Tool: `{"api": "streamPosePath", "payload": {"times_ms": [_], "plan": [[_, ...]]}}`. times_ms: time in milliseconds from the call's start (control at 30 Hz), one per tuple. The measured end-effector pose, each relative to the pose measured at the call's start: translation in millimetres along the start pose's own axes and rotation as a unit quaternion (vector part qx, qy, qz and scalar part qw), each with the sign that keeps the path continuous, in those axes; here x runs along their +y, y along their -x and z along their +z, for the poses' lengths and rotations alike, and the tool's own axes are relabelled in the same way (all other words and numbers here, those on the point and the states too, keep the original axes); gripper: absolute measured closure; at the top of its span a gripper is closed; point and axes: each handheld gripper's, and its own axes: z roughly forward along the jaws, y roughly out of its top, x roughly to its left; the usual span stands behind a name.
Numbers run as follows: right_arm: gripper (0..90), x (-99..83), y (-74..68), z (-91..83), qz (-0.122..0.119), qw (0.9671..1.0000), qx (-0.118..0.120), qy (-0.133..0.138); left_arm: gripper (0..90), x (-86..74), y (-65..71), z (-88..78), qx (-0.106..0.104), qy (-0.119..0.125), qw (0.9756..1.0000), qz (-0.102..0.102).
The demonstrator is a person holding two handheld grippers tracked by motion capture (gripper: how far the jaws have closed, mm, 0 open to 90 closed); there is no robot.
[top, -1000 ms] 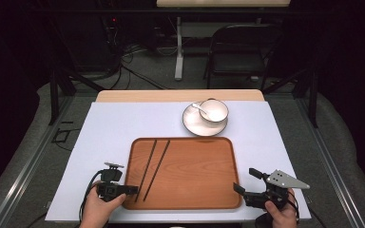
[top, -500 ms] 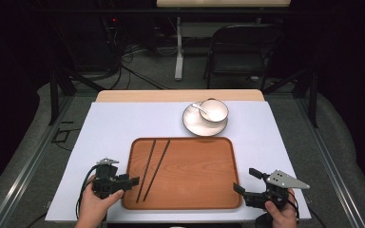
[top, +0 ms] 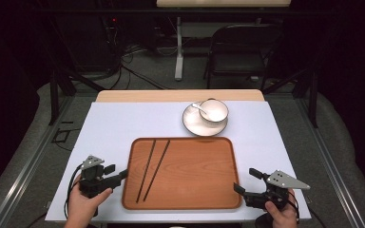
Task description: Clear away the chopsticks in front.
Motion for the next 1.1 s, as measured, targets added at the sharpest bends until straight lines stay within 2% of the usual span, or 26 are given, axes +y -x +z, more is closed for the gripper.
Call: {"api": "streamPosePath", "payload": {"times_ms": [100,333,433,500,667,900,1100], "plan": [[14.5,0.1,0.3,-0.2,-0.005,1.0,-0.001,0.0,37.7,-7.2,-5.7,-3.3,0.01,0.017,0.9997,0.012],[14.5,0.2,0.3,-0.1,-0.003,1.0,-0.001,0.0,33.6,-17.7,-18.3,-12.9,0.01,0.066,0.9978,0.006],[14.5,0.1,0.3,-0.1,-0.004,1.0,-0.001,0.0,34.2,-21.3,-22.7,-12.6,0.012,0.072,0.9973,-0.002],[14.5,0.2,0.3,0.2,-0.005,1.0,-0.001,0.0,35.1,-23.3,-24.5,-11.1,0.018,0.072,0.9973,-0.001],[14.5,0.2,0.4,0.0,-0.003,1.0,0.0,0.001,35.1,-25.8,-26.1,-5.3,0.011,0.067,0.9976,-0.011],[14.5,0.0,0.2,0.0,-0.002,1.0,0.001,-0.001,34.7,-26.6,-23.3,-1.2,0.006,0.057,0.9984,-0.007],[14.5,0.2,1.1,0.2,-0.003,1.0,0.001,-0.003,34.7,-27.4,-25.1,1.2,0.003,0.048,0.9987,-0.015]]}}
